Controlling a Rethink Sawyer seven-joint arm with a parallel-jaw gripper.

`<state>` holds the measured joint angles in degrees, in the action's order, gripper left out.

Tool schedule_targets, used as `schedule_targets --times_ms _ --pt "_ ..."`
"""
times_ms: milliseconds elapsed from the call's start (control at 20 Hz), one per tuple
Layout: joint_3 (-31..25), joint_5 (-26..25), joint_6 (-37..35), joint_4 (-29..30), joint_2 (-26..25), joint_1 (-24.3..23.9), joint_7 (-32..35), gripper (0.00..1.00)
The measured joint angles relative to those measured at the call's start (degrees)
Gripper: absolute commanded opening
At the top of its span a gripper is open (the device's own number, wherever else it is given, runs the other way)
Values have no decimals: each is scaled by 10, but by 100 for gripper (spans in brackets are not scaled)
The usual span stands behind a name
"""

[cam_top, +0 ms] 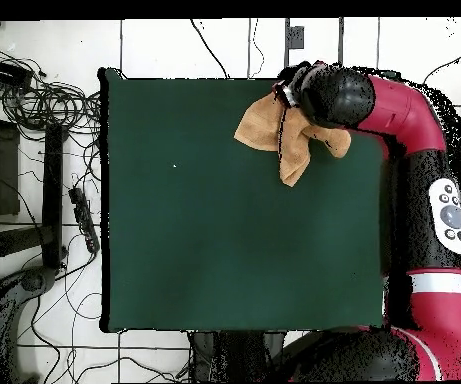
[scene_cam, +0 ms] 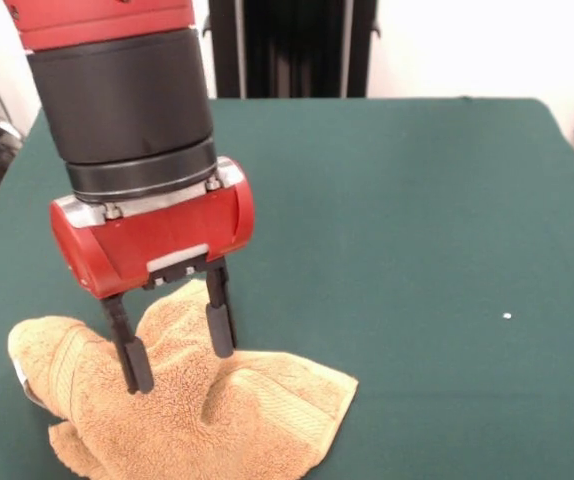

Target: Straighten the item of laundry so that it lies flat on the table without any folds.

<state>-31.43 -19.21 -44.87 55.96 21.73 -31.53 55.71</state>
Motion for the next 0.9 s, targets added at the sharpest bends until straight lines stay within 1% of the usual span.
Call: schedule_targets --times_ms 250,900 --pt "12 0 3 14 0 3 0 100" --pt "44 0 0 14 3 4 0 100"
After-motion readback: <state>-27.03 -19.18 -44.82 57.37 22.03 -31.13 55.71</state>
